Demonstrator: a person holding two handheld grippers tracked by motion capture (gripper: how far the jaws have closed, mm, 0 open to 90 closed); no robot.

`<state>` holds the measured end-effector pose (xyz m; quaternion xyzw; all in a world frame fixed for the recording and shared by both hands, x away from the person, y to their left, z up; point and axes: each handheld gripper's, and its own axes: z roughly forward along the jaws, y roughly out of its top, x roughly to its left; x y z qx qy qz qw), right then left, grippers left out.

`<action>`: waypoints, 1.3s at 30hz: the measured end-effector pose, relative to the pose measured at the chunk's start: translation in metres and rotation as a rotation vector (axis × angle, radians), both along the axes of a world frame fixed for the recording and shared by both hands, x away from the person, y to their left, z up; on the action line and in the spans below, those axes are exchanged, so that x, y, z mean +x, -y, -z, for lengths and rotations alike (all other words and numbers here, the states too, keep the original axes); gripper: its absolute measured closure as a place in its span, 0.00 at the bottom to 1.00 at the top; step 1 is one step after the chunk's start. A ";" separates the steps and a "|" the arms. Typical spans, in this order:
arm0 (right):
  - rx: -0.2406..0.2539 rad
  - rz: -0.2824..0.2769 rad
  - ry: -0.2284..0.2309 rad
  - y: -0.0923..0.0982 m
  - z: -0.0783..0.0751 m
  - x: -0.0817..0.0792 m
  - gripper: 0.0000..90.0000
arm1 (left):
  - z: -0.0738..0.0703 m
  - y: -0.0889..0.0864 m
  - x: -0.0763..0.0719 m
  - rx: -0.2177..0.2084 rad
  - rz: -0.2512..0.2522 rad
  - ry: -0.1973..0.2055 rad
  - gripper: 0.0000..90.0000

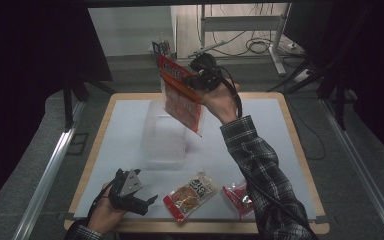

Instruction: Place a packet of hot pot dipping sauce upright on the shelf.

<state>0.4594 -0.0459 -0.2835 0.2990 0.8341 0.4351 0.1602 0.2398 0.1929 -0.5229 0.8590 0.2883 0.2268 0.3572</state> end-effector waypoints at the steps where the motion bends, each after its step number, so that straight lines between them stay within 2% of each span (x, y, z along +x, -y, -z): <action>1: 0.000 0.000 0.000 0.000 0.000 0.000 0.98 | 0.000 0.000 0.000 0.000 0.000 0.001 0.00; 6: -0.002 0.006 0.002 -0.017 -0.001 0.005 0.98 | -0.001 0.000 0.000 -0.001 0.002 0.004 0.00; 10: 0.000 0.004 0.004 -0.025 -0.001 0.008 0.98 | -0.002 -0.001 0.000 -0.021 0.003 0.001 0.00; 15: 0.003 0.009 -0.005 -0.047 0.004 0.012 0.98 | -0.002 -0.002 -0.001 -0.029 0.002 0.002 0.00; 17: 0.005 0.010 -0.009 -0.049 0.006 0.013 0.98 | -0.002 -0.001 -0.001 -0.028 0.003 0.002 0.00; 20: -0.013 0.020 -0.005 -0.062 0.014 0.017 0.98 | -0.003 -0.001 -0.001 -0.024 0.005 0.005 0.00; 25: -0.017 0.026 -0.032 -0.069 0.028 0.023 0.98 | -0.003 -0.001 -0.001 -0.023 0.006 0.007 0.00; 30: -0.033 0.030 -0.045 -0.071 0.042 0.028 0.98 | -0.003 -0.001 -0.001 -0.013 0.008 0.007 0.00; 31: -0.046 0.027 -0.061 -0.072 0.051 0.031 0.98 | -0.002 -0.001 -0.001 -0.014 0.006 0.006 0.00; 32: -0.057 0.033 -0.056 -0.072 0.055 0.031 0.98 | -0.002 -0.001 -0.001 -0.014 0.006 0.006 0.00; 35: -0.048 0.033 -0.057 -0.069 0.064 0.034 0.98 | -0.002 -0.001 -0.001 -0.013 0.005 0.007 0.00; 37: -0.056 0.030 -0.056 -0.068 0.066 0.035 0.98 | -0.002 -0.001 -0.001 -0.012 0.006 0.006 0.00; 39: -0.091 0.038 -0.054 -0.066 0.073 0.038 0.98 | -0.002 0.000 -0.001 -0.012 0.007 0.004 0.00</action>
